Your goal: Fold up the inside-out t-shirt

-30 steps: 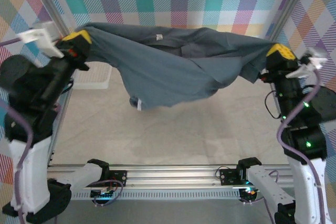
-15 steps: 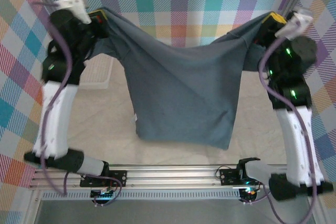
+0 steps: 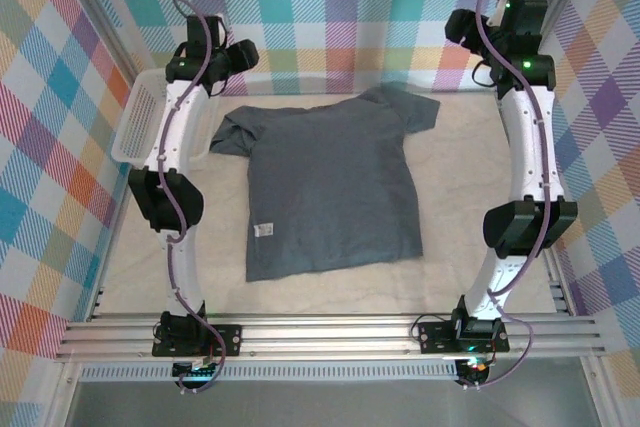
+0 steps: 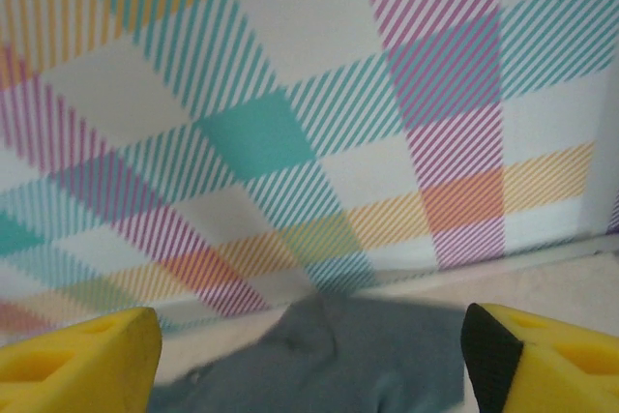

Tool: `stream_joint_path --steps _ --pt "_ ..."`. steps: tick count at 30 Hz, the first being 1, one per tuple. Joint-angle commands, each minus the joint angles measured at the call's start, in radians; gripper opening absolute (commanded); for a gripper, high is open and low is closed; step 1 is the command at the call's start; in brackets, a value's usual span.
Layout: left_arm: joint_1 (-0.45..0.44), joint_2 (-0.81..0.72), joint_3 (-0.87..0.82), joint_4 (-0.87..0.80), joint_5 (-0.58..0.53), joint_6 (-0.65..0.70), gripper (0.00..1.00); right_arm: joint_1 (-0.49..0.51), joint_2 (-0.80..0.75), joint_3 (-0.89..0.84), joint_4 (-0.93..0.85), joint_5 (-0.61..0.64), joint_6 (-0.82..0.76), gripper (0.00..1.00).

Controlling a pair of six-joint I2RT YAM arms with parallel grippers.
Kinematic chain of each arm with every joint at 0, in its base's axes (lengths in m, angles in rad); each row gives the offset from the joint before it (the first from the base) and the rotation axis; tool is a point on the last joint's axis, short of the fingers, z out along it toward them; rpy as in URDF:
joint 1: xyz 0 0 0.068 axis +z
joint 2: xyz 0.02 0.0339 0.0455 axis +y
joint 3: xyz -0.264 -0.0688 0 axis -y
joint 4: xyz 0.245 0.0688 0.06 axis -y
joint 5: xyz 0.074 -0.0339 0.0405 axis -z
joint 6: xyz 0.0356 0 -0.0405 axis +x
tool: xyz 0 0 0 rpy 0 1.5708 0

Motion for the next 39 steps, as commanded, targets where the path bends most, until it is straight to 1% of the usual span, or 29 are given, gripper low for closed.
stream_joint_path --steps 1,2,4,6,7,8,9,10,13,15,17,19,23,26,28,32,34,36,39 --pt "-0.03 -0.228 -0.12 0.048 0.144 0.044 0.66 -0.002 -0.129 -0.006 -0.139 -0.145 -0.06 0.83" --pt "-0.053 -0.306 -0.214 0.084 0.164 0.074 0.72 -0.002 -0.159 -0.031 -0.176 -0.159 -0.06 0.83" --pt "-0.116 -0.454 -0.415 0.156 0.164 0.146 0.82 -0.003 -0.236 -0.106 -0.244 -0.171 -0.038 0.83" --pt "-0.201 -0.616 -0.629 0.238 0.164 0.269 0.97 -0.003 -0.363 -0.289 -0.242 -0.194 0.018 0.82" --pt "-0.253 -0.692 -0.746 0.28 0.177 0.357 1.0 -0.003 -0.439 -0.448 -0.21 -0.212 0.061 0.81" --pt "-0.306 -0.765 -0.852 0.301 0.191 0.445 1.0 -0.003 -0.518 -0.588 -0.176 -0.243 0.099 0.79" --pt "-0.354 -0.818 -0.929 0.31 0.187 0.525 1.0 -0.002 -0.571 -0.687 -0.166 -0.254 0.127 0.78" --pt "-0.41 -0.865 -1.002 0.299 0.175 0.602 1.0 0.0 -0.627 -0.791 -0.18 -0.236 0.167 0.76" --pt "-0.547 -0.927 -1.118 0.193 0.118 0.749 1.0 0.009 -0.726 -1.035 -0.236 -0.215 0.264 0.74" --pt "-0.611 -0.933 -1.174 0.145 0.074 0.788 1.0 0.021 -0.755 -1.179 -0.267 -0.214 0.326 0.74" --pt "-0.661 -0.934 -1.239 0.145 0.052 0.804 1.0 0.033 -0.778 -1.313 -0.267 -0.204 0.397 0.76" --pt "-0.697 -0.933 -1.294 0.162 0.043 0.817 1.0 0.039 -0.779 -1.406 -0.259 -0.205 0.448 0.76" --pt "-0.728 -0.914 -1.358 0.203 0.021 0.82 1.0 0.057 -0.731 -1.508 -0.237 -0.194 0.474 0.76" --pt "-0.729 -0.899 -1.389 0.243 0.032 0.808 1.0 0.063 -0.697 -1.568 -0.15 -0.223 0.507 0.76" --pt "-0.728 -0.887 -1.394 0.253 0.037 0.802 1.0 0.082 -0.655 -1.584 -0.099 -0.237 0.529 0.73" --pt "-0.728 -0.878 -1.41 0.276 0.032 0.793 1.0 0.121 -0.562 -1.583 -0.043 -0.226 0.552 0.7" --pt "-0.729 -0.883 -1.431 0.3 0.03 0.786 1.0 0.124 -0.537 -1.586 0.014 -0.227 0.562 0.64" --pt "-0.728 -0.883 -1.448 0.313 0.037 0.777 1.0 0.124 -0.513 -1.587 0.067 -0.214 0.577 0.52" --pt "-0.728 -0.876 -1.451 0.311 0.052 0.758 1.0 0.129 -0.466 -1.567 0.09 -0.222 0.582 0.37"
